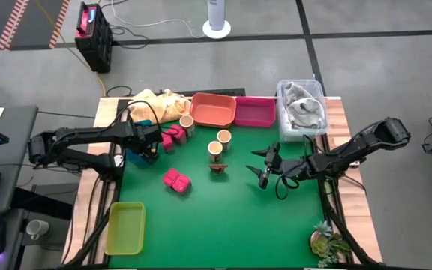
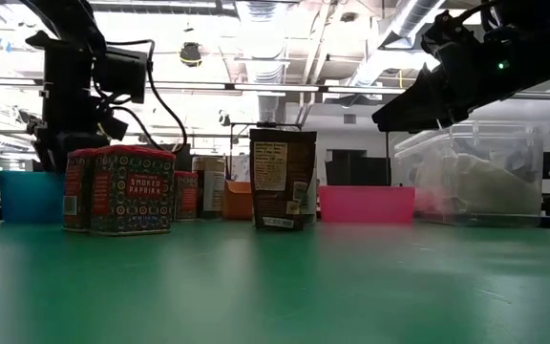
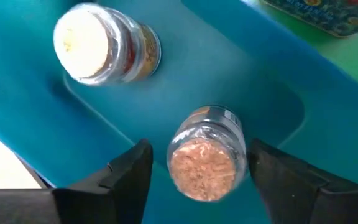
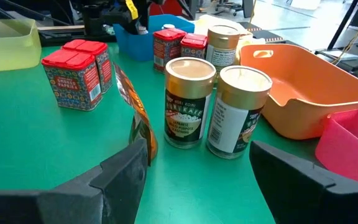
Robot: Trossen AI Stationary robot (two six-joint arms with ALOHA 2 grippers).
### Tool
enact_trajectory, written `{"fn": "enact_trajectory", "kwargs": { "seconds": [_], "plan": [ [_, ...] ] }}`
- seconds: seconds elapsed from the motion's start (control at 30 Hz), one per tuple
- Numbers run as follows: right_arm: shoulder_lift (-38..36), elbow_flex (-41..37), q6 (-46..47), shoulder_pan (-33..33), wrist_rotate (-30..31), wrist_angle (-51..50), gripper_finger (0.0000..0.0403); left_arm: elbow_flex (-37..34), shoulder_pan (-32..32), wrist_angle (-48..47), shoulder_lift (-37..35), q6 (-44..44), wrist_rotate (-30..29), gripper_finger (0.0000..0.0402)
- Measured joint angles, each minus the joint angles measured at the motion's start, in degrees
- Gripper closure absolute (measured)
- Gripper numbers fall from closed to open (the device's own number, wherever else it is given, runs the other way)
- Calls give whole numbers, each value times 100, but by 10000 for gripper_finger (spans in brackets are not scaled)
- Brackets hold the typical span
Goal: Sort spices by type
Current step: Put the small brown seasoning bottle into the blue bin, then put the bottom right red seasoning can into the orange bin
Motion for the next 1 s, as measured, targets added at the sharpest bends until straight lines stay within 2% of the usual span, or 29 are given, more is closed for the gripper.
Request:
{"fn": "enact_trajectory", "kwargs": {
  "seconds": [0.27,0.4,0.57,0.8,1.0],
  "plan": [
    [0,0,11,0,-2,-3,94,844,-48,-78,0,366,-91,150],
    [0,0,16,0,-1,-42,94,1365,-384,-91,-2,566,300,150],
    [0,0,16,0,-2,-48,94,1764,-1312,-20,-4,400,372,150],
    [0,0,27,0,-1,-103,94,1801,-2840,429,63,259,394,150],
    [0,0,57,0,0,-91,94,1808,-3467,929,194,-623,494,150]
  ]
}}
